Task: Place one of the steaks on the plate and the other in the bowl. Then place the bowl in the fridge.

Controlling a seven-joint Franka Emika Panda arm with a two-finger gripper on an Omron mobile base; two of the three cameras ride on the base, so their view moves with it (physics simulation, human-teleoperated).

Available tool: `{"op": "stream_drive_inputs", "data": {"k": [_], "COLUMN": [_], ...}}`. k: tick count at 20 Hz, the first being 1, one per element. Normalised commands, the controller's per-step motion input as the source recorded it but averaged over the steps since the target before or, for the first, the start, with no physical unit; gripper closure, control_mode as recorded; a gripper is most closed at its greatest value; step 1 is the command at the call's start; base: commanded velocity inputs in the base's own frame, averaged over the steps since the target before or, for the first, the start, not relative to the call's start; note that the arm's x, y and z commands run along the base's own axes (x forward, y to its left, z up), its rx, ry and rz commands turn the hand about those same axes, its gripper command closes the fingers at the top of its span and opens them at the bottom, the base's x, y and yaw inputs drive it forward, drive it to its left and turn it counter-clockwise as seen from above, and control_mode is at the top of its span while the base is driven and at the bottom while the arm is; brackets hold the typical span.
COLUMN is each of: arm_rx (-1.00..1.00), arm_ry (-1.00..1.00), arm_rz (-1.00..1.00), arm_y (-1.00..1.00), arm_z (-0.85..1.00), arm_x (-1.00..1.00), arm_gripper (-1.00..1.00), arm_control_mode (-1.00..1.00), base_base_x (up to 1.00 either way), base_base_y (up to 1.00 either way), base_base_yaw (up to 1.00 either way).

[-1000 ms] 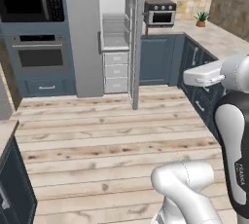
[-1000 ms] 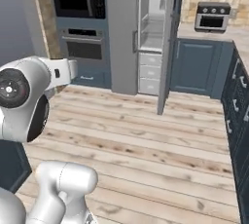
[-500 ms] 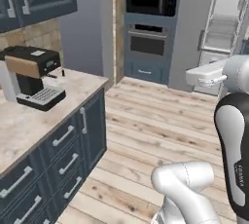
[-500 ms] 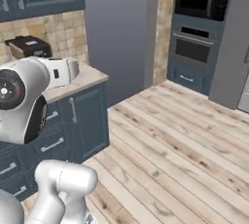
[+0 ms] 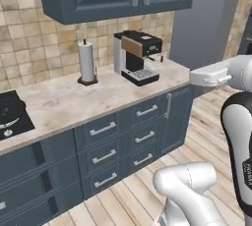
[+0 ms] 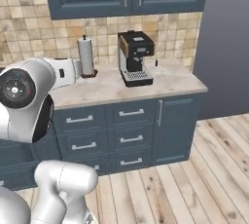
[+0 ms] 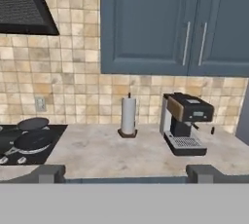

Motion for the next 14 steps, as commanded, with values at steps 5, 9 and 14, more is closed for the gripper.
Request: {"op": "stream_drive_inputs", "data": {"k": [5, 9, 14], "arm_rx": [0.00, 0.00, 0.00], "arm_ry": [0.00, 0.00, 0.00], "arm_rz": [0.00, 0.00, 0.00], "arm_y": [0.00, 0.00, 0.00], "arm_z": [0.00, 0.00, 0.00], "arm_x": [0.00, 0.00, 0.00], "arm_gripper": [-1.00, -1.00, -1.00], "arm_control_mode": [1.00, 1.00, 1.00], "base_base_x": [-0.34, -0.44, -0.49], "base_base_y": [1.00, 1.00, 1.00], "base_base_yaw": [0.09, 0.00, 0.00]}}
